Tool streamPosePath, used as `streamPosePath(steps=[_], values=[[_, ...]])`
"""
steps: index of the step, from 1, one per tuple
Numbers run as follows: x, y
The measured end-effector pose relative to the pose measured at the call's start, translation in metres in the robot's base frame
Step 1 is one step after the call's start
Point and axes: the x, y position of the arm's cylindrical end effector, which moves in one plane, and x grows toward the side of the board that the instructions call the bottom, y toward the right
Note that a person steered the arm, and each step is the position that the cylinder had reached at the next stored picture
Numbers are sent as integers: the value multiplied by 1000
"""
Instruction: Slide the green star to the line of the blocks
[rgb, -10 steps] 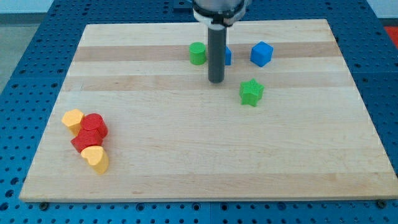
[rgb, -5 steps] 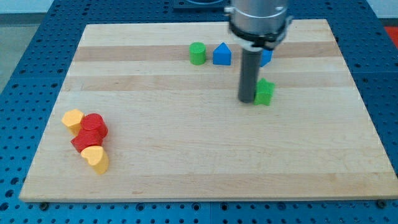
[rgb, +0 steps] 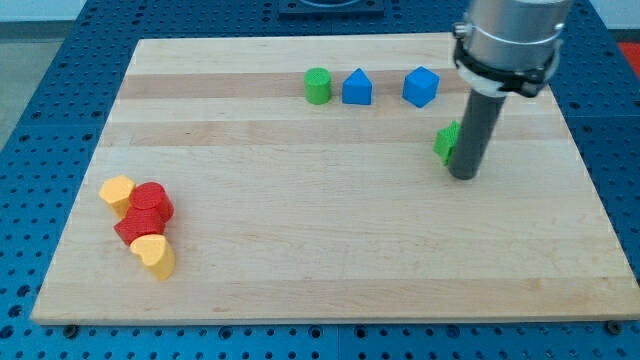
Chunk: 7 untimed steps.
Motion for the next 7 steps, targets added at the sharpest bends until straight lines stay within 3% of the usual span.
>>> streamPosePath(steps=[2,4,7], values=[[-4,-3],[-35,-25],[-42,-101]])
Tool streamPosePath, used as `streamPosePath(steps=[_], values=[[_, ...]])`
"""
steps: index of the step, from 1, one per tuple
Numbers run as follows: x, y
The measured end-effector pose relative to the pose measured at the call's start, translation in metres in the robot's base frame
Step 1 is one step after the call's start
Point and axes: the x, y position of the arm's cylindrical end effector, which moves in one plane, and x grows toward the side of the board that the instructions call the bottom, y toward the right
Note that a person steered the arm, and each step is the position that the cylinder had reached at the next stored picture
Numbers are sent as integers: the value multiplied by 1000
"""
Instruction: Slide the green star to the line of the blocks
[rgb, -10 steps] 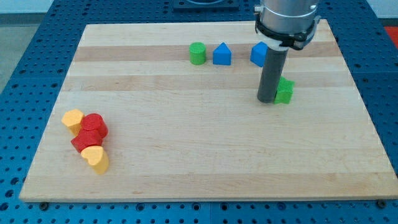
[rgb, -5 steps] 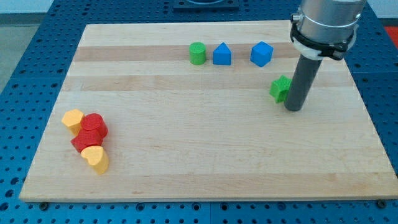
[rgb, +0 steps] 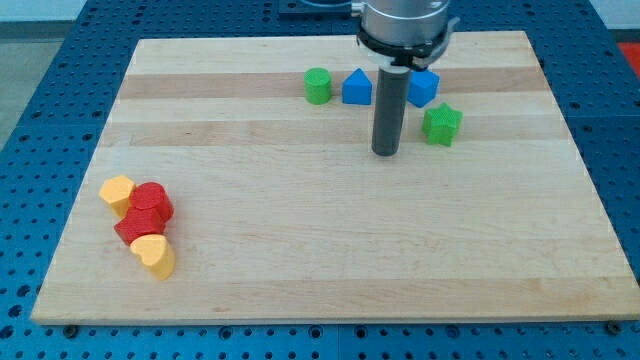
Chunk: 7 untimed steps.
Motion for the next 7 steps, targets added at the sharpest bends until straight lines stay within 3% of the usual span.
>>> streamPosePath(steps=[1,5,7], values=[[-29,4],[-42,65],[-19,63]])
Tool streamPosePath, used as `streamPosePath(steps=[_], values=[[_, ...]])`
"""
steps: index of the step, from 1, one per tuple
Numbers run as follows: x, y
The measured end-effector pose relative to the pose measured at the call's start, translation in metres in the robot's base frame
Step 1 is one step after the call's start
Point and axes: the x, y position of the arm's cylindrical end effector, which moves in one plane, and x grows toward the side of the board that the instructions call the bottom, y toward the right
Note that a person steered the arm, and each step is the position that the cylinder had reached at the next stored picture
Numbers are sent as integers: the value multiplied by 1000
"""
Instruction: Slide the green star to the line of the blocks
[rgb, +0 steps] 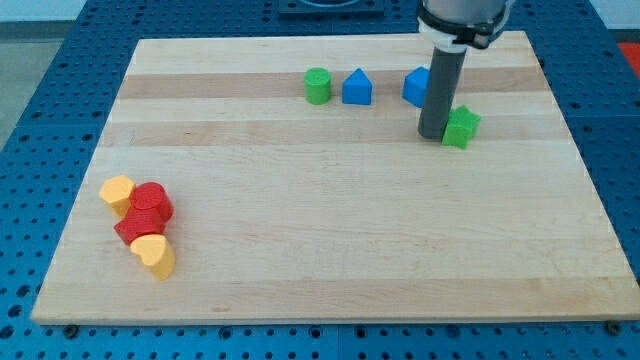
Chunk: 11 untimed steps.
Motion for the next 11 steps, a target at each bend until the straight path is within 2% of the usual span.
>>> streamPosePath(steps=[3,4,6,8,11], values=[[8,25],[33,30],[36,63],[32,66],[-41,72]])
